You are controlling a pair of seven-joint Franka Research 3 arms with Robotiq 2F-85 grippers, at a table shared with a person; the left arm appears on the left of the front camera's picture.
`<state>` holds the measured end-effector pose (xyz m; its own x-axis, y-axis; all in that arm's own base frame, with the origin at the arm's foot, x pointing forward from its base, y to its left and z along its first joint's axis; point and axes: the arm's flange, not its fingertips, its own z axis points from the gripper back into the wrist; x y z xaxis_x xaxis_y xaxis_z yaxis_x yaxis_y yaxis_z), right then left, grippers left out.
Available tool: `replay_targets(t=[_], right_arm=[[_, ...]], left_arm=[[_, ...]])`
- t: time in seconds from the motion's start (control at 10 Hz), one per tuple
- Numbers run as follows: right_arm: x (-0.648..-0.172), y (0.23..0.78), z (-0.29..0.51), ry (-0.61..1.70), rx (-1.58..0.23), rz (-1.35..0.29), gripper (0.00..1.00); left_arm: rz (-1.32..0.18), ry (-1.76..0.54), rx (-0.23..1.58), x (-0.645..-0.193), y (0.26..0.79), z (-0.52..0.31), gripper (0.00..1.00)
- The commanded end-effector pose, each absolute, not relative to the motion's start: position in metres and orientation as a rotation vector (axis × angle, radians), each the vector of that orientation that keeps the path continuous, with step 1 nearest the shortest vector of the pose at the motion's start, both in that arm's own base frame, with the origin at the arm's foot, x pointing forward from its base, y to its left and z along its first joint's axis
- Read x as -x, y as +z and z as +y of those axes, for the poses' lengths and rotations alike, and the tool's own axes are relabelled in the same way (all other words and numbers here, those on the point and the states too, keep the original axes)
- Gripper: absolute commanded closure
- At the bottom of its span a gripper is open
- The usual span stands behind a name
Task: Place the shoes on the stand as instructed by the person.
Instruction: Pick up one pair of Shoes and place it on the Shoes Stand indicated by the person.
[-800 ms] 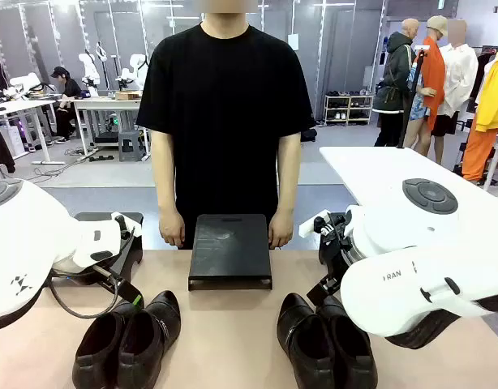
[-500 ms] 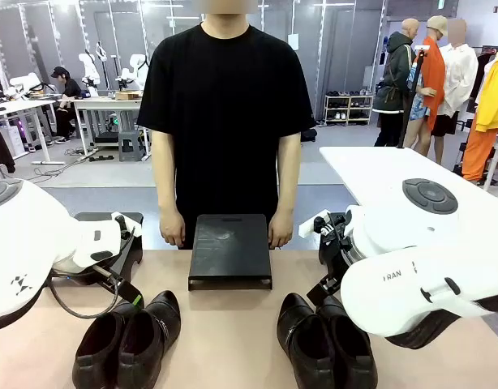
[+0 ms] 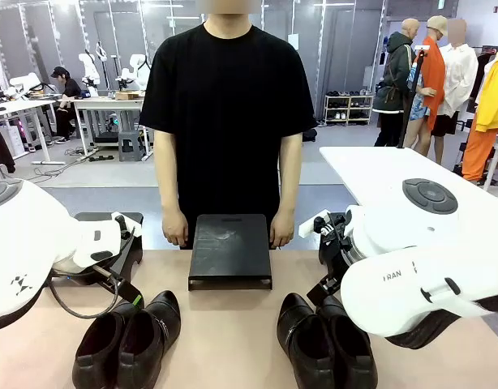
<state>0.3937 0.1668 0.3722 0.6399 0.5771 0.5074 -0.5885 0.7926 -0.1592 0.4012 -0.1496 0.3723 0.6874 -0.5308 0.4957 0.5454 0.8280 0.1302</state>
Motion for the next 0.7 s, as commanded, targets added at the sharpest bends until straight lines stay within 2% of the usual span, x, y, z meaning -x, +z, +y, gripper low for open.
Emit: replay_targets(t=[0.0, 0.1, 0.2, 0.3, 0.5, 0.6], right_arm=[[-0.394, 0.372, 0.167, 0.663, -0.022, -0.571, 0.0], [-0.394, 0.372, 0.167, 0.665, -0.021, -0.571, 0.0], [-0.402, 0.405, 0.168, 0.665, -0.091, -0.593, 0.0], [-0.41, 0.432, 0.166, 0.666, -0.086, -0.602, 0.0], [-0.421, 0.486, 0.154, 0.658, -0.244, -0.54, 0.0], [-0.421, 0.509, 0.144, 0.675, -0.246, -0.501, 0.0]], left_arm=[[-0.546, -0.602, 0.028, -0.401, 0.372, -0.15, 0.0], [-0.546, -0.602, 0.028, -0.401, 0.372, -0.15, 0.0], [-0.582, -0.622, 0.059, -0.411, 0.409, -0.156, 0.0], [-0.602, -0.621, 0.063, -0.419, 0.436, -0.154, 0.0], [-0.555, -0.581, 0.177, -0.426, 0.486, -0.14, 0.0], [-0.537, -0.557, 0.287, -0.427, 0.512, -0.129, 0.0]])
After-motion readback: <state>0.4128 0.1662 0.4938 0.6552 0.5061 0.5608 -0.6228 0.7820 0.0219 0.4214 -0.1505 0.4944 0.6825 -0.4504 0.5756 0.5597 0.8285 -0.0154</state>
